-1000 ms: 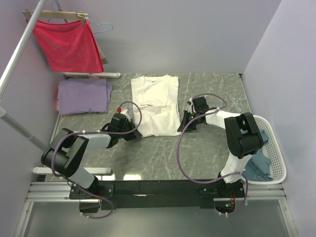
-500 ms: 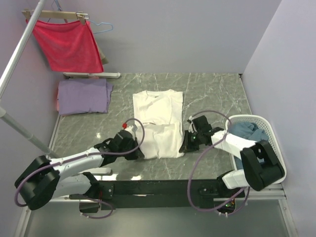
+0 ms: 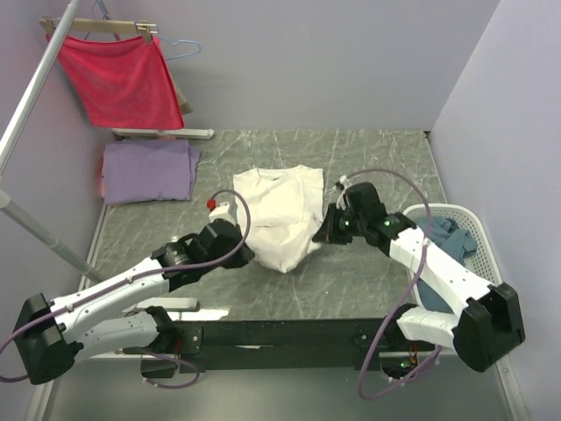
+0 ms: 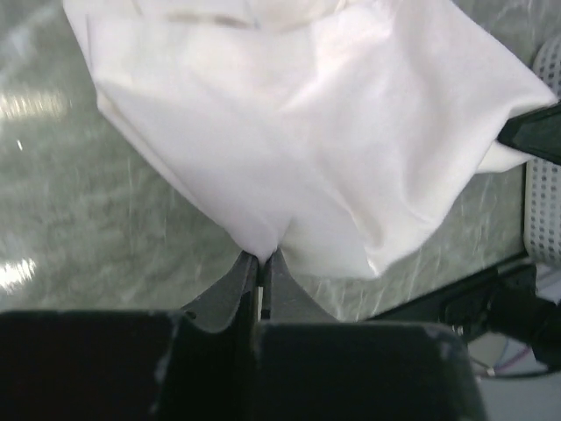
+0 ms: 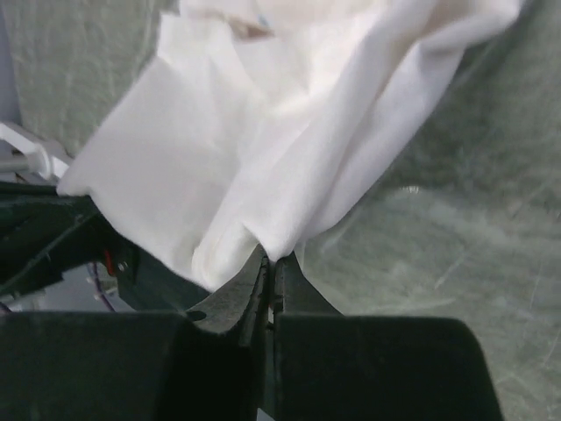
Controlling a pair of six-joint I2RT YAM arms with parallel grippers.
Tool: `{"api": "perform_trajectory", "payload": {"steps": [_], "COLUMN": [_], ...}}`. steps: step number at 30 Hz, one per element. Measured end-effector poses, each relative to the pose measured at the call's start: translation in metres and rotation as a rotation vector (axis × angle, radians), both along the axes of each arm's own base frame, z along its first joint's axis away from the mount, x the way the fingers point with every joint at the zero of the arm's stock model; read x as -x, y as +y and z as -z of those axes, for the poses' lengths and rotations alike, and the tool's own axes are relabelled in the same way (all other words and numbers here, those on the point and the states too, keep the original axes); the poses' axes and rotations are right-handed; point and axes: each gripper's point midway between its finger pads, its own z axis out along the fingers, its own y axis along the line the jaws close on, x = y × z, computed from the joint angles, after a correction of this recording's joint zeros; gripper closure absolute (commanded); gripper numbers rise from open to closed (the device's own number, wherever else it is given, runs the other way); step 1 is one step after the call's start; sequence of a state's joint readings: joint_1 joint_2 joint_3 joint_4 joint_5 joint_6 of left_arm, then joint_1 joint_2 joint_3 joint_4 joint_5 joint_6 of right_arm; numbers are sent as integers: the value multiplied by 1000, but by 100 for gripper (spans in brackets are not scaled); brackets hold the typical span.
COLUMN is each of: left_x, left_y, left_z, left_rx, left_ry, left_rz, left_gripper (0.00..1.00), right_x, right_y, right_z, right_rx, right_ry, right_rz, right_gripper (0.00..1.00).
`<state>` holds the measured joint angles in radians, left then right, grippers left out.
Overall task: Fold and stack the t-shirts
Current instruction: Fold the long partially folded tshirt into a neat square
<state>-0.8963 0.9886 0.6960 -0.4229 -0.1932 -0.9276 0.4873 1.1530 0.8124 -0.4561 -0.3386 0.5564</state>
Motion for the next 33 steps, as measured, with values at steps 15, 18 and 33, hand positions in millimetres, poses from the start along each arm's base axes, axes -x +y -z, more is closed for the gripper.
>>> {"api": "perform_trajectory", "payload": {"steps": [15,18,33], "left_x": [-163,-205,-346], "left_y": [41,38,60], "left_z": [-1,-3,57], "left_rx": [-194,-202,-231], "left_ry": [-94,-125,-122], "left_rz": [-211,-208,-190], "left_gripper": [99,99,1], "right_x": [-163,-199,-338], "right_y": [11,12,0], "right_z": [-7,5,59], "right_rx": [41,49,-35], "right_ry": [-11,6,5], "right_rz": [68,77,142], "right_gripper": [100,100,22]}}
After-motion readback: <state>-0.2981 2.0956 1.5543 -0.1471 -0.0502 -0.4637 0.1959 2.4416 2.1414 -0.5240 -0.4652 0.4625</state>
